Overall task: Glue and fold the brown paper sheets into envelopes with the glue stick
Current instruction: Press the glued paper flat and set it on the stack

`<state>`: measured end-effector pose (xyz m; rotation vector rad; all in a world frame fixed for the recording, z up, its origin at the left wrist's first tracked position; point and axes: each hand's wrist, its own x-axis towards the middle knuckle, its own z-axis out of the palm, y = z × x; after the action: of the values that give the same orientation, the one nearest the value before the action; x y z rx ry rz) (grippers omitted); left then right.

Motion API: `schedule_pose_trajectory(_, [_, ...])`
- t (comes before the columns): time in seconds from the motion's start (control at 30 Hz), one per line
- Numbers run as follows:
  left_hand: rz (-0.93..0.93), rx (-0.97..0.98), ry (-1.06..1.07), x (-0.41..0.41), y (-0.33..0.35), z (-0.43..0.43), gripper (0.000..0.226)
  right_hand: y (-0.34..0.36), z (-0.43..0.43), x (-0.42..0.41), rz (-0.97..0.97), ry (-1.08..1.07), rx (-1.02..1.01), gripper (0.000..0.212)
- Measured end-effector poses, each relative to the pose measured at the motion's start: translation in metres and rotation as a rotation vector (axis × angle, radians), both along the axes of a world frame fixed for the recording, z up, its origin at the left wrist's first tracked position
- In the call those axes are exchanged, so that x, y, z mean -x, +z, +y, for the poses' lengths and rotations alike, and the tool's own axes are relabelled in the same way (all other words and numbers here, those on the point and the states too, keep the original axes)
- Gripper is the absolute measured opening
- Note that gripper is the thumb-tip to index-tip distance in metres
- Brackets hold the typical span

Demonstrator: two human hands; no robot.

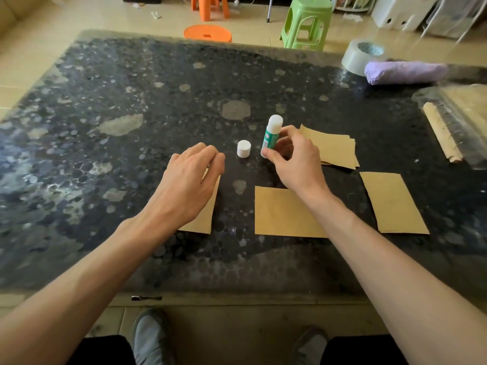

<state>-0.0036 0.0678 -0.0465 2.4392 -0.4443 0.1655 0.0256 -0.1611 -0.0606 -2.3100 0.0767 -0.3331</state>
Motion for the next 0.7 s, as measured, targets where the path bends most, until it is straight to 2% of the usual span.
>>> schedule_pose_trajectory(0.1, [-0.018,0.044,-0.008,0.000,0.003,0.006,0.022,0.003,0.000,0.001,0.032,-0.013,-0.013,0.034])
schedule_pose_trajectory(0.17, [-0.040,0.048,-0.010,0.001,0.004,0.012,0.013,0.005,-0.002,0.008,0.036,-0.049,-0.022,0.046])
schedule_pose_trajectory(0.27, [-0.029,0.073,0.029,0.001,0.005,0.020,0.014,0.010,0.004,0.032,-0.060,-0.095,0.017,0.050])
schedule_pose_trajectory(0.4, [-0.020,0.088,0.078,0.001,0.005,0.030,0.017,0.013,0.036,0.072,-0.076,0.158,0.044,0.043])
schedule_pose_trajectory(0.53, [-0.040,0.109,0.109,0.001,0.009,0.037,0.019,0.005,0.073,0.089,0.005,0.392,0.076,0.057])
schedule_pose_trajectory(0.7, [-0.047,0.126,0.150,0.002,0.015,0.047,0.020,-0.008,0.096,0.094,-0.016,0.440,0.373,0.076])
